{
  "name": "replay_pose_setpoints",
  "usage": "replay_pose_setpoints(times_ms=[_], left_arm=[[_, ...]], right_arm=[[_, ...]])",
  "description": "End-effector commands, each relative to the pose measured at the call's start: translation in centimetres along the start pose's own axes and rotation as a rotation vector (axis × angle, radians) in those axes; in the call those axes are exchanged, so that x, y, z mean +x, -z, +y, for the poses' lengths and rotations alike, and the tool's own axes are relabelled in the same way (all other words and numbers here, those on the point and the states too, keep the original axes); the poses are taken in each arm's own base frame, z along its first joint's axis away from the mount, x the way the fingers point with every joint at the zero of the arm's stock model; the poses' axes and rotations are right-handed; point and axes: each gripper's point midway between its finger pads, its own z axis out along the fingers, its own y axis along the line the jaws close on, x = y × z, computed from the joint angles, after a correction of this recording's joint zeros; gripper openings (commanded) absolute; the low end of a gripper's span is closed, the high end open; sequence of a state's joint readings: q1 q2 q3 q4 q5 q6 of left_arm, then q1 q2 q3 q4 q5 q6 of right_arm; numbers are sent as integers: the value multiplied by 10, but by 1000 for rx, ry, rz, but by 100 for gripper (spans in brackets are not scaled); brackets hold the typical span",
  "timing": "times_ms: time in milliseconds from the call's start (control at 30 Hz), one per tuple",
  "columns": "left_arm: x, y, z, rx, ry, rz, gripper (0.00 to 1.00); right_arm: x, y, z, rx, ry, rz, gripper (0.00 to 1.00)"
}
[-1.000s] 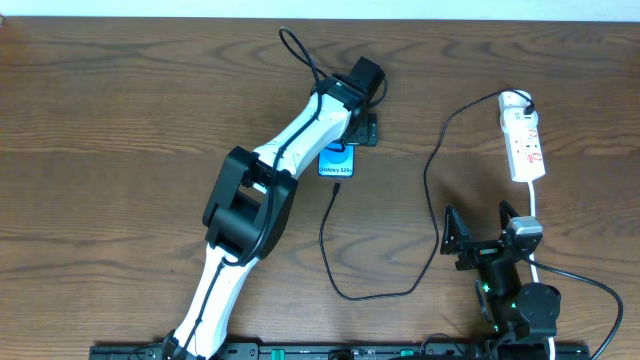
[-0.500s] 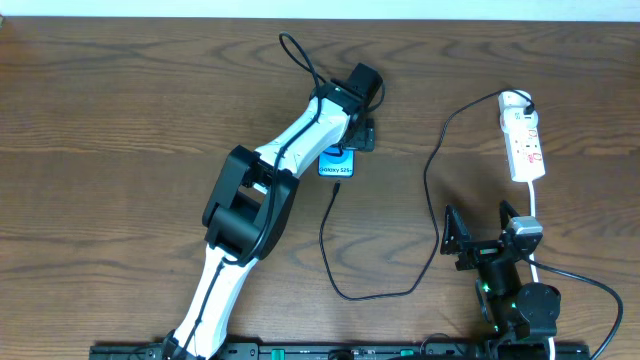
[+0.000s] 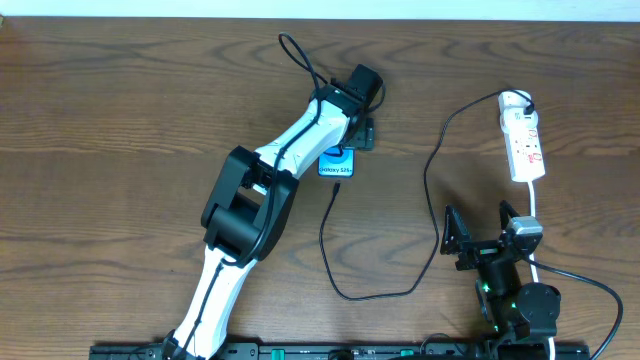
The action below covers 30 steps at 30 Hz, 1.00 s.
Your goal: Plug charger to phone and switch on socket
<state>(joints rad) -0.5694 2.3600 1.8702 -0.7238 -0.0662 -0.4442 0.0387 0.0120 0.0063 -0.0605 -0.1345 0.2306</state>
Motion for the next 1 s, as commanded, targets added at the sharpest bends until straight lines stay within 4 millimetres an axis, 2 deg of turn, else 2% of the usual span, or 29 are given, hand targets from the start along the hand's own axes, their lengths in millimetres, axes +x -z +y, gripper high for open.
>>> replay_pose_setpoints(times_ms=[0,133,200,500,800,833,867,900,967], left_arm=[[25,-25,13,-44,-13,80,91],[24,-22,13,-44,-13,81,84],[22,-17,12,-40,-11,73,84],[-1,25,5,7,0,-13,79],[-2,28,5,10,1,-17,78],[-2,28,5,10,1,-18,79],[-2,28,5,11,1,-18,84],[-2,28,5,10,1,-17,96],[-1,26,5,8,0,-14,99]], right_arm=[[0,0,1,-5,-8,0,99],[0,0,1,-5,-8,0,99],[0,0,1,-5,-8,0,99],[0,0,1,-5,-8,0,99],[0,0,1,-5,-8,0,99],[0,0,1,-5,-8,0,99],[0,0,1,-5,-8,0,99],[0,0,1,-5,-8,0,99],[0,0,1,-5,-8,0,99]])
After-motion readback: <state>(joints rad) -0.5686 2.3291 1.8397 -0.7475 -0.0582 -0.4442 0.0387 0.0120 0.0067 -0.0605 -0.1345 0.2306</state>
